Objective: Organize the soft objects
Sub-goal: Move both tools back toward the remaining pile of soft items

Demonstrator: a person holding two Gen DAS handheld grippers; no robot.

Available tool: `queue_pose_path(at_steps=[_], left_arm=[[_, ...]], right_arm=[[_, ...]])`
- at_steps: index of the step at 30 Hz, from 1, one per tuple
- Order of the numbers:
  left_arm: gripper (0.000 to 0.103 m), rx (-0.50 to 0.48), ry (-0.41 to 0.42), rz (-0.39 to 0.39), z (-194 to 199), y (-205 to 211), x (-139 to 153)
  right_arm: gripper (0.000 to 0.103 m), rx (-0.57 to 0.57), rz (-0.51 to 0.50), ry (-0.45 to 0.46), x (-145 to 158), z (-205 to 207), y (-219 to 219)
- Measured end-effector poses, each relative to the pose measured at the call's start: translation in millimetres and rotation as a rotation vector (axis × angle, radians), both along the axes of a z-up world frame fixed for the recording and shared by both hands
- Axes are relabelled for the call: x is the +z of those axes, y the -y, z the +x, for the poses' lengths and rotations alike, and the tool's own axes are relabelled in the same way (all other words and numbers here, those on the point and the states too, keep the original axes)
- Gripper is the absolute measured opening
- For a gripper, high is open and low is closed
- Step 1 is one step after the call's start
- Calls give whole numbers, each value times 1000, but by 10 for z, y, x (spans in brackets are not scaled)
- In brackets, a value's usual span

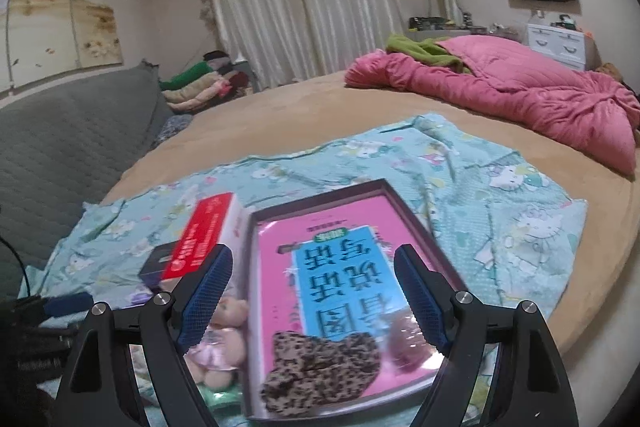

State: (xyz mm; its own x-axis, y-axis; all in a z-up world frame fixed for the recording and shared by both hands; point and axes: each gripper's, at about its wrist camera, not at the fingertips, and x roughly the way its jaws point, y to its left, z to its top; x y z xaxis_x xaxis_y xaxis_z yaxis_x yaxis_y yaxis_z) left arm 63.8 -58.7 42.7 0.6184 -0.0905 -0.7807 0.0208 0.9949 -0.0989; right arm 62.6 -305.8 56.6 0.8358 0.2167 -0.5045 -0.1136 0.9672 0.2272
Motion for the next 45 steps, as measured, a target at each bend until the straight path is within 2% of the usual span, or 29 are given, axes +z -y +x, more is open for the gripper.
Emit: queue_pose_path(at_steps=[10, 24, 45], left_arm=[[79, 113, 25, -29, -73, -622, 116], [79, 186, 8, -64, -206, -1061, 20], [79, 126, -179, -88, -203, -1044, -790]], right_arm=[[84, 85, -47, 0, 62, -92, -367], [84, 162, -93, -26, 16, -138, -706], [84, 200, -165, -109, -329, -15, -915]])
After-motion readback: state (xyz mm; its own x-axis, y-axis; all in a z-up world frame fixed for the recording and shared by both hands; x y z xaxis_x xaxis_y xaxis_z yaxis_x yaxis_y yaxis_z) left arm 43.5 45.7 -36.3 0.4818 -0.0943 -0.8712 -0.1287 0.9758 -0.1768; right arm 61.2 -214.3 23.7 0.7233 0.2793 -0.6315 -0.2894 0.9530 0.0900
